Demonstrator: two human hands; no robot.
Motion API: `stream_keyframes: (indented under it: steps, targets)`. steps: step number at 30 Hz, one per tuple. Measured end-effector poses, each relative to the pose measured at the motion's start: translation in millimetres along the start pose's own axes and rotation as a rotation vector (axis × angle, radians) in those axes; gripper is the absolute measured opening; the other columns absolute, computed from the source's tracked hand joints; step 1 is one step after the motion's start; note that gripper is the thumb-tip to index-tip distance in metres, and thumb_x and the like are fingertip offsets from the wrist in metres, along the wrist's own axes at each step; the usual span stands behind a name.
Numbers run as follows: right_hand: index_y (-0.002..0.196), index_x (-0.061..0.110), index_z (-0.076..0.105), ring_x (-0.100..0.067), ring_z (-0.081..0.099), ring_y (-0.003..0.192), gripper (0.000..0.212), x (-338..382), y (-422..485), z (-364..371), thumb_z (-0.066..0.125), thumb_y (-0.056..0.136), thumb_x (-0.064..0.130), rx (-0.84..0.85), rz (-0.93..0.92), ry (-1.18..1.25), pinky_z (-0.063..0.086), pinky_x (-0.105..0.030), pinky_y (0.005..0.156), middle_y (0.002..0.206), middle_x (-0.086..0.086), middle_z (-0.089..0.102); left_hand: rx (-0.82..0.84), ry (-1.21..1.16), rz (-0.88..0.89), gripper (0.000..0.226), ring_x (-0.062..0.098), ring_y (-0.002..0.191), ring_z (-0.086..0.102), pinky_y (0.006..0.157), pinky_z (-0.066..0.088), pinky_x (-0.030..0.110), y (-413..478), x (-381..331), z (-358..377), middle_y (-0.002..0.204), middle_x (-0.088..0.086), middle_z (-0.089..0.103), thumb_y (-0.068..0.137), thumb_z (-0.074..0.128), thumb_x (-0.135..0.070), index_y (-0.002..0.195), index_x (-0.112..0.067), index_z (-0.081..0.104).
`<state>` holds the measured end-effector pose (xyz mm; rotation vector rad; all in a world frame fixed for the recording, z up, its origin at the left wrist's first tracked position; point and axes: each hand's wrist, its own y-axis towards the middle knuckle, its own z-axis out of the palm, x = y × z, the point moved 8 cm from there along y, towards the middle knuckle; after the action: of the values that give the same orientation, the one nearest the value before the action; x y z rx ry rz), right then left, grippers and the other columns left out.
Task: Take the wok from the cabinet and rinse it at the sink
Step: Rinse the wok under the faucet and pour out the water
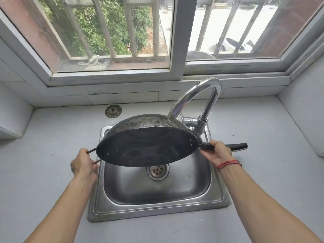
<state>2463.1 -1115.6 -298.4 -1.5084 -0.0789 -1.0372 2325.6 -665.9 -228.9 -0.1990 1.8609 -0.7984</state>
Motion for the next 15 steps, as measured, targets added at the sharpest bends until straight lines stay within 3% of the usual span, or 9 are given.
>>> stream_keyframes:
  steps: [5, 12, 15]
  targets:
    - [0.113, -0.007, 0.055, -0.04, 0.069, 0.086, 0.024, -2.2, 1.0, 4.4, 0.058, 0.09, -0.002, 0.002, -0.003, -0.006, 0.058, -0.054, 0.078, 0.104, -0.031, 0.066, -0.028, -0.014, -0.013, 0.015, 0.017, 0.064, 0.042, 0.077, 0.045, 0.036, -3.6, -0.2, -4.9, 0.074, 0.001, 0.042, 0.089, 0.046, -0.018, 0.074, -0.013, 0.046]
    - [0.113, -0.006, 0.056, -0.038, 0.069, 0.087, 0.024, -4.9, -4.5, 16.6, 0.06, 0.089, -0.002, 0.024, 0.013, -0.026, 0.061, -0.047, 0.062, 0.104, -0.028, 0.067, -0.068, -0.04, -0.023, 0.017, 0.017, 0.068, 0.047, 0.094, 0.052, 0.039, -4.8, -2.5, -15.8, 0.076, 0.002, 0.043, 0.09, 0.046, -0.018, 0.074, -0.013, 0.046]
    - [0.112, -0.005, 0.056, -0.038, 0.069, 0.087, 0.024, -6.5, -6.5, 20.8, 0.059, 0.088, -0.003, 0.036, 0.019, -0.029, 0.061, -0.047, 0.063, 0.105, -0.029, 0.067, -0.071, -0.037, -0.022, 0.016, 0.023, 0.081, 0.05, 0.099, 0.051, 0.041, -4.6, -3.9, -20.3, 0.077, 0.002, 0.044, 0.09, 0.046, -0.019, 0.075, -0.014, 0.047]
